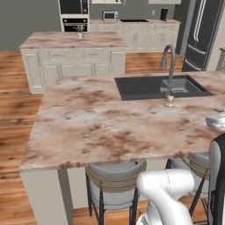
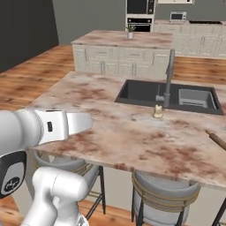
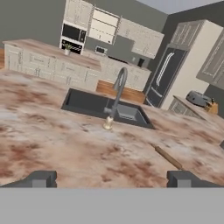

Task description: Pick the candle and candle from the dining table and place them in the open cabinet. Close the cabinet after placing the objects.

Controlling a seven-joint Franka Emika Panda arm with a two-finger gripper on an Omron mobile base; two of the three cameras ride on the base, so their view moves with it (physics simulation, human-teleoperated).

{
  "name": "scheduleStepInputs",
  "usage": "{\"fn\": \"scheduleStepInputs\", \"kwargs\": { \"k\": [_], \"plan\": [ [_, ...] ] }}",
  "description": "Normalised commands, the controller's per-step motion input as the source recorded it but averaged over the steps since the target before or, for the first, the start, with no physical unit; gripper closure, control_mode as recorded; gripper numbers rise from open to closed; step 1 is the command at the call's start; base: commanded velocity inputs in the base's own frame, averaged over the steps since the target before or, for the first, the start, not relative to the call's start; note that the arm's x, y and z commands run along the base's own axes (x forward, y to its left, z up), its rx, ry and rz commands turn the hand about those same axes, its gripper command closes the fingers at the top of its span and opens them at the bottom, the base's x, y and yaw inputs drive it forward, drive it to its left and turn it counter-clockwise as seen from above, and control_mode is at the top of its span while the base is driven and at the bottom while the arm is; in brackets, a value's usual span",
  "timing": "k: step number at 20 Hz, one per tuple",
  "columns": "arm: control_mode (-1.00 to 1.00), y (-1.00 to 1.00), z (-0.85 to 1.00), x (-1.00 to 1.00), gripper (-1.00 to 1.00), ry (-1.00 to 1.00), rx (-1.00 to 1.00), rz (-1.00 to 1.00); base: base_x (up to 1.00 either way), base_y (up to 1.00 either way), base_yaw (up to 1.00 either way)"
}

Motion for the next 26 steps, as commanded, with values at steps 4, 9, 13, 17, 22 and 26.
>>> {"fn": "scheduleStepInputs", "kwargs": {
  "k": [4,9,13,17,22,26],
  "plan": [
    [1.0,0.0,0.0,0.0,-1.0,0.0,0.0,0.0,0.29,-1.0,0.06],
    [1.0,0.0,0.0,0.0,-1.0,0.0,0.0,0.0,-0.37,-1.0,0.38],
    [1.0,0.0,0.0,0.0,-1.0,0.0,0.0,0.0,-0.02,-0.31,0.12],
    [1.0,0.0,0.0,0.0,-1.0,0.0,0.0,0.0,0.42,-0.14,0.02],
    [1.0,0.0,0.0,0.0,-1.0,0.0,0.0,0.0,1.0,-0.48,0.05],
    [1.0,0.0,0.0,0.0,-1.0,0.0,0.0,0.0,1.0,-0.56,0.06]
  ]
}}
